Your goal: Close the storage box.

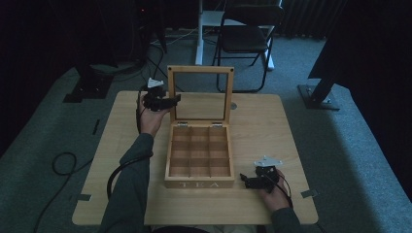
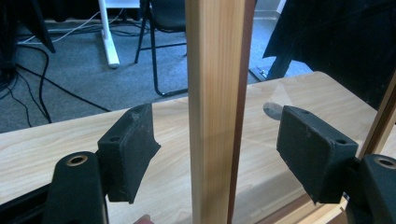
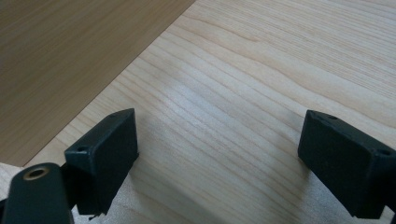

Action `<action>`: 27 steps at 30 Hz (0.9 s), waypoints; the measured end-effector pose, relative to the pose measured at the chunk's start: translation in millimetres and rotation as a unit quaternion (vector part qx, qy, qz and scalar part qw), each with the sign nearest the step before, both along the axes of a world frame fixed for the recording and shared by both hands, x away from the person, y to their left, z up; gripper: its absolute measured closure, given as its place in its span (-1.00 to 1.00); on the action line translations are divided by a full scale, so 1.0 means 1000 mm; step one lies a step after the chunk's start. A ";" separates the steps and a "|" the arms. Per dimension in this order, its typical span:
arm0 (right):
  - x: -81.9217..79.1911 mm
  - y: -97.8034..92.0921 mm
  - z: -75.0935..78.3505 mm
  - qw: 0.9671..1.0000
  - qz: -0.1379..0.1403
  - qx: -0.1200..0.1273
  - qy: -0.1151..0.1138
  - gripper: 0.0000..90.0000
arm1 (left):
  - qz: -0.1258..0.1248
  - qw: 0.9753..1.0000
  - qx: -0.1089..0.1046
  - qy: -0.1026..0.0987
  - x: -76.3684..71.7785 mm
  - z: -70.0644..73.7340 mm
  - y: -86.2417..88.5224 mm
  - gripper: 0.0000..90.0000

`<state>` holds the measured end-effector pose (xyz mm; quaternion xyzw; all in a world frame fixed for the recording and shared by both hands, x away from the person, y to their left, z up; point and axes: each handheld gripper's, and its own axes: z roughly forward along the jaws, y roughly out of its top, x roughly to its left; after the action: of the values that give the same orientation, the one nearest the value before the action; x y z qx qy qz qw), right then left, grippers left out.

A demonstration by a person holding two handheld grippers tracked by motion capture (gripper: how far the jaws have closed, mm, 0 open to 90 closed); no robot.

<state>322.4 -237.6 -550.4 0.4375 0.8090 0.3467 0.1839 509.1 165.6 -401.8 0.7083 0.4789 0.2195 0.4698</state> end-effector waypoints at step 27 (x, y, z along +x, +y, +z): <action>-0.001 0.000 0.000 1.000 0.002 0.000 0.000 -0.74 | -0.027 0.998 -0.055 -0.025 -0.009 0.023 0.007 0.27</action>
<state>321.6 -237.3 -550.4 0.4357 0.8101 0.3468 0.1834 500.6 172.4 -378.6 0.6879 0.4593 0.1981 0.5259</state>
